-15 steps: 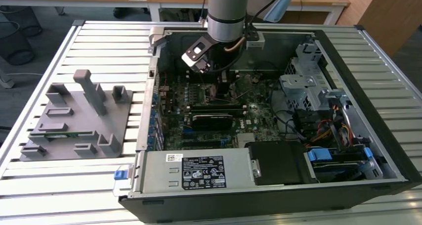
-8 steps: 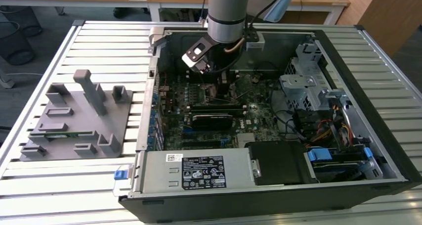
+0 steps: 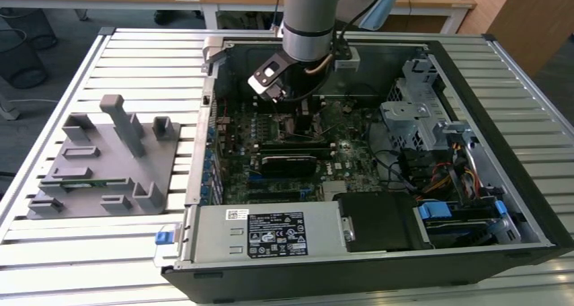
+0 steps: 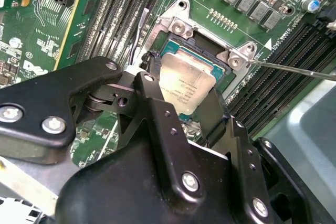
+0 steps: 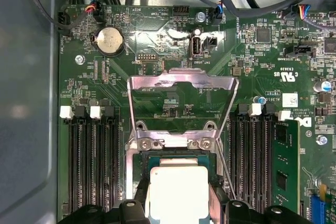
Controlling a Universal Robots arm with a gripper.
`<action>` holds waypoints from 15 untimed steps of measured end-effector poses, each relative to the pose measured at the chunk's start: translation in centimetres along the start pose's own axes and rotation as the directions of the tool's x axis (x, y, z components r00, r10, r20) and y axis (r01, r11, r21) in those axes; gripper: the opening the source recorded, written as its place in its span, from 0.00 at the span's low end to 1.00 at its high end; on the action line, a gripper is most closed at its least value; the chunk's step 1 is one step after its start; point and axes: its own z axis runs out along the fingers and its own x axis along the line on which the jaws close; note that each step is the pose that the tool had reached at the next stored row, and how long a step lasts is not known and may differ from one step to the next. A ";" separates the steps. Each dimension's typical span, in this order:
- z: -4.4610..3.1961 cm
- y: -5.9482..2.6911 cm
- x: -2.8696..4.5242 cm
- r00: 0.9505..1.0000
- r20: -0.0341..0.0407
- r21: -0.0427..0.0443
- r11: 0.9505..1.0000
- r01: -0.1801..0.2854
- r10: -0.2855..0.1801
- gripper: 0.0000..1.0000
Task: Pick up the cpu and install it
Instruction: 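Place the cpu into insertion slot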
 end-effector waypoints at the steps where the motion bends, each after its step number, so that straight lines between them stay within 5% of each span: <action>1: 0.04 0.00 0.00 1.000 0.000 0.000 1.000 0.001 -0.001 0.53; 15: 0.39 0.02 0.04 1.000 -0.001 -0.001 1.000 0.002 -0.002 0.54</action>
